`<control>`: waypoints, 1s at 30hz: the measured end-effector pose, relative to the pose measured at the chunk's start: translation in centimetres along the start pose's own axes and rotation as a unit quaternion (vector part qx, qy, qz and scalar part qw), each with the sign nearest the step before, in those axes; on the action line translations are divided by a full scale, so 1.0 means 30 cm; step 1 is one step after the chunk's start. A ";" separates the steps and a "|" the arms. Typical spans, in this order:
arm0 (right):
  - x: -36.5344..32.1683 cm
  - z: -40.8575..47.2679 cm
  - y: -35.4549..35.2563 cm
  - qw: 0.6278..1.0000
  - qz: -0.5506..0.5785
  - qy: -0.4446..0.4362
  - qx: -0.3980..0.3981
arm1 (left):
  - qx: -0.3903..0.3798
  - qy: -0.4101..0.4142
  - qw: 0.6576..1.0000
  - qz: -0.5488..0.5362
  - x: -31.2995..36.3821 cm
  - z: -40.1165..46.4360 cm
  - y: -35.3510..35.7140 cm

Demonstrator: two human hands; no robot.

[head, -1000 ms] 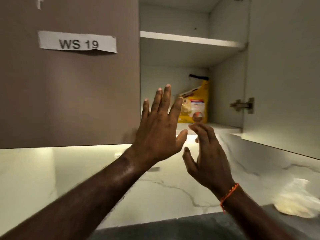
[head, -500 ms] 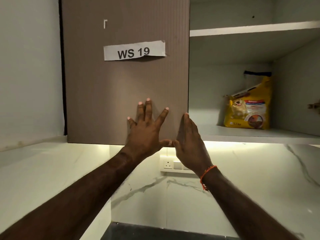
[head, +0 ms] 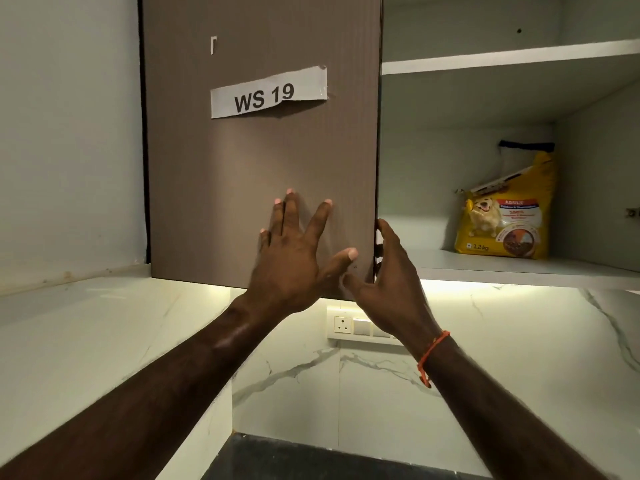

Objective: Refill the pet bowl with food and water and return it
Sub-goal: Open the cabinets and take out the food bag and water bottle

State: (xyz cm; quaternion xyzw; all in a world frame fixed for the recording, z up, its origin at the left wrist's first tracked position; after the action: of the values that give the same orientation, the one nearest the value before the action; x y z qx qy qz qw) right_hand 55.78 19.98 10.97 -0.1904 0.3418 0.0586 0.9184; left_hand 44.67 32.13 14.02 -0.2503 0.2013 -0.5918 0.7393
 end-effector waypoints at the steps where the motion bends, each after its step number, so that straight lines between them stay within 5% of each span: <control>1: -0.029 -0.020 -0.011 1.000 0.003 -0.002 -0.001 | 0.007 -0.005 1.000 -0.008 0.023 -0.014 -0.033; 8: -0.167 -0.161 -0.081 0.992 0.093 -0.085 0.006 | 0.040 0.018 0.999 -0.029 0.210 -0.052 -0.291; 18: -0.379 -0.315 0.085 0.913 0.307 -0.178 -0.203 | 0.151 0.028 0.984 0.084 0.211 -0.242 -0.633; 25: -0.565 -0.390 0.349 0.887 0.273 -0.241 -0.283 | 0.135 -0.021 0.978 0.158 0.088 -0.395 -0.836; 30: -0.700 -0.451 0.501 0.888 0.238 -0.242 -0.309 | 0.189 -0.078 0.957 0.205 -0.052 -0.483 -0.943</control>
State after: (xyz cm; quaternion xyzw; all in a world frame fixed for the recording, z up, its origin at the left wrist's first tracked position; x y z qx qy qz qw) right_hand 28.07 29.01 10.60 -0.3574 0.1082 0.4228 0.8257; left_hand 13.82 26.81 19.72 -0.1047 0.0741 -0.4336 0.8919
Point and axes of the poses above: each hand's wrist, its own z-axis towards the middle knuckle, its own y-axis out of the palm, x = y × z, the point moved 2 cm from there along z, towards the middle knuckle, and after that the axes turned 11 degrees about y, right-handed, at the moved point
